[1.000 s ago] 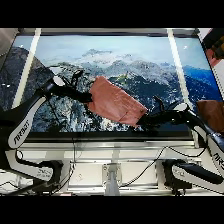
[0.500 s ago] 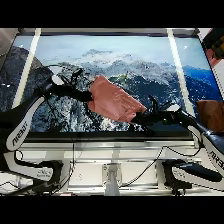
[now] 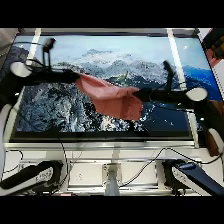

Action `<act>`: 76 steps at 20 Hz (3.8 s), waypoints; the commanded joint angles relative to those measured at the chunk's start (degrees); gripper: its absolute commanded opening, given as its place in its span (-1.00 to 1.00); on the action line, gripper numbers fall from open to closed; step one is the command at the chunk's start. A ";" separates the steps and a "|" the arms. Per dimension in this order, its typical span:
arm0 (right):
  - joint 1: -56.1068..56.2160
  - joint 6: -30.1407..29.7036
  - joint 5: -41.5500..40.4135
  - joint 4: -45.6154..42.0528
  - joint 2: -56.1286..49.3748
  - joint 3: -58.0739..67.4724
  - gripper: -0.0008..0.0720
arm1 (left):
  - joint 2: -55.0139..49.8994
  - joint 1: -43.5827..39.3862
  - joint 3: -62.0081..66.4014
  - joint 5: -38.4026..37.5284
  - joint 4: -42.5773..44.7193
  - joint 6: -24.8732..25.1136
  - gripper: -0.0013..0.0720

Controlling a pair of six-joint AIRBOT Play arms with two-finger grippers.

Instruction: Fold the clothes and pants, and hang the long-sleeved shirts on hangers.

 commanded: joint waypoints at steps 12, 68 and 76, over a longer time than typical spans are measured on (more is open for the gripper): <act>0.11 14.25 13.05 -8.79 24.11 24.35 -0.93 | 46.53 1.60 0.31 14.40 -1.33 -3.43 -0.92; -24.87 11.47 0.09 -19.19 -31.28 14.36 0.45 | -21.55 -8.35 -11.34 17.81 -25.99 12.46 0.99; -24.87 9.99 -2.86 -19.37 -31.30 14.36 0.45 | -25.79 -13.18 -11.32 23.43 -26.49 15.06 0.65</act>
